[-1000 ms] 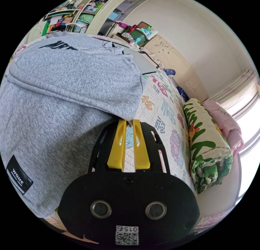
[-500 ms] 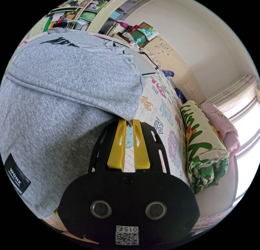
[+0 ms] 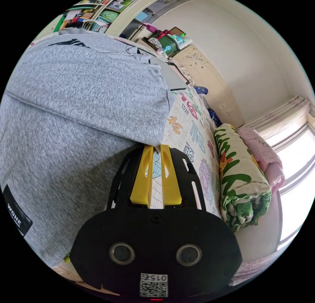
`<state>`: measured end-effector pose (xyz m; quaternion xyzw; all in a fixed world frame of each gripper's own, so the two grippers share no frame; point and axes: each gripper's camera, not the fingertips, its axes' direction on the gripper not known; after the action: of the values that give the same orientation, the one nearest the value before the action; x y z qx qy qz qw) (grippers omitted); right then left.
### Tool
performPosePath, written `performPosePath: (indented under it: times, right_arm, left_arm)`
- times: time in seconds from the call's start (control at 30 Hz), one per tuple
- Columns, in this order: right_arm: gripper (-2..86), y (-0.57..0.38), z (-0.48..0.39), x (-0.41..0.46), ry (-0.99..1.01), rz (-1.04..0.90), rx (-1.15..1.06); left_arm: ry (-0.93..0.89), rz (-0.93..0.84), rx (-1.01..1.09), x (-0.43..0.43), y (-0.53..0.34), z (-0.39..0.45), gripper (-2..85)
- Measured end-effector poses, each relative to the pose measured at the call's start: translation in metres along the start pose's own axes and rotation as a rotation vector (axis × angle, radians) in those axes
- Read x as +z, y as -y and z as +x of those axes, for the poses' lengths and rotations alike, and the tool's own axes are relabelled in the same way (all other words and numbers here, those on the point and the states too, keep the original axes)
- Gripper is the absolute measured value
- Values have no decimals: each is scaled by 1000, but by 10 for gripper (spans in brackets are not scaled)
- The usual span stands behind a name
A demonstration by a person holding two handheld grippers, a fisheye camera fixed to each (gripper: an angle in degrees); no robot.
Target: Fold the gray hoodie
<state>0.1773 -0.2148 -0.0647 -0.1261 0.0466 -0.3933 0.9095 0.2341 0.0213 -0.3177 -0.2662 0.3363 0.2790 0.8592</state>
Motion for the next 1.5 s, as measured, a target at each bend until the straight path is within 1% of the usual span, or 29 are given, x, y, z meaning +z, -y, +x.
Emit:
performPosePath:
  times: [0.17,0.23,0.33,0.4,0.43,0.5,0.57,0.6,0.63,0.7,0.77,0.8,0.87,0.93,1.07,1.2,1.3,1.37,1.4,1.47,1.5]
  right_arm:
    - [46,-23,-17,2,-14,-3,-11]
    - [46,-33,-22,1,-17,4,-20]
    - [52,-56,-22,-3,14,17,-18]
    - [60,-73,-9,-12,37,9,23]
    - [61,-88,3,-23,12,8,84]
    - [54,-115,15,-53,2,66,161]
    - [51,-145,11,-112,165,235,181]
    - [51,-151,5,-127,211,285,167]
    - [51,-156,-15,-156,287,370,109]
    - [52,-152,-61,-193,344,437,-20]
    - [60,-144,-138,-232,384,504,-215]
    - [62,-143,-156,-239,405,519,-258]
    - [66,-136,-219,-255,464,529,-397]
    - [69,-131,-256,-256,488,517,-458]
    - [81,-119,-322,-244,507,452,-529]
    - [61,-117,-363,-221,485,336,-534]
    - [23,-128,-383,-212,507,295,-522]
    - [1,-144,-393,-212,549,291,-520]
    - [-1,-148,-395,-213,551,293,-516]
    - [-7,-158,-411,-208,562,279,-513]
    - [-8,-159,-416,-206,558,272,-515]
  left_arm:
    - [2,-38,33,-13,25,-1,8]
    - [-13,-31,7,-22,34,-8,9]
    - [-69,16,-39,-46,41,-27,11]
    - [-108,60,-68,-67,41,-39,12]
    - [-114,96,-93,-86,41,-48,12]
    - [-84,168,-155,-119,41,-65,13]
    - [-100,289,-249,-162,43,-96,24]
    - [-105,313,-281,-170,44,-106,29]
    - [-101,345,-340,-181,48,-125,42]
    - [-74,341,-429,-186,60,-153,62]
    - [-157,288,-471,-176,82,-186,75]
    - [-187,266,-478,-173,88,-193,78]
    - [-259,199,-501,-166,107,-213,85]
    - [-286,167,-513,-168,116,-224,88]
    - [-315,110,-505,-179,141,-238,85]
    - [-328,87,-471,-190,168,-241,58]
    - [-241,76,-408,-220,190,-237,25]
    - [-66,61,-340,-257,205,-234,12]
    - [-38,60,-324,-266,207,-235,10]
    - [-106,62,-326,-287,214,-252,9]
    - [-105,47,-318,-288,216,-254,9]
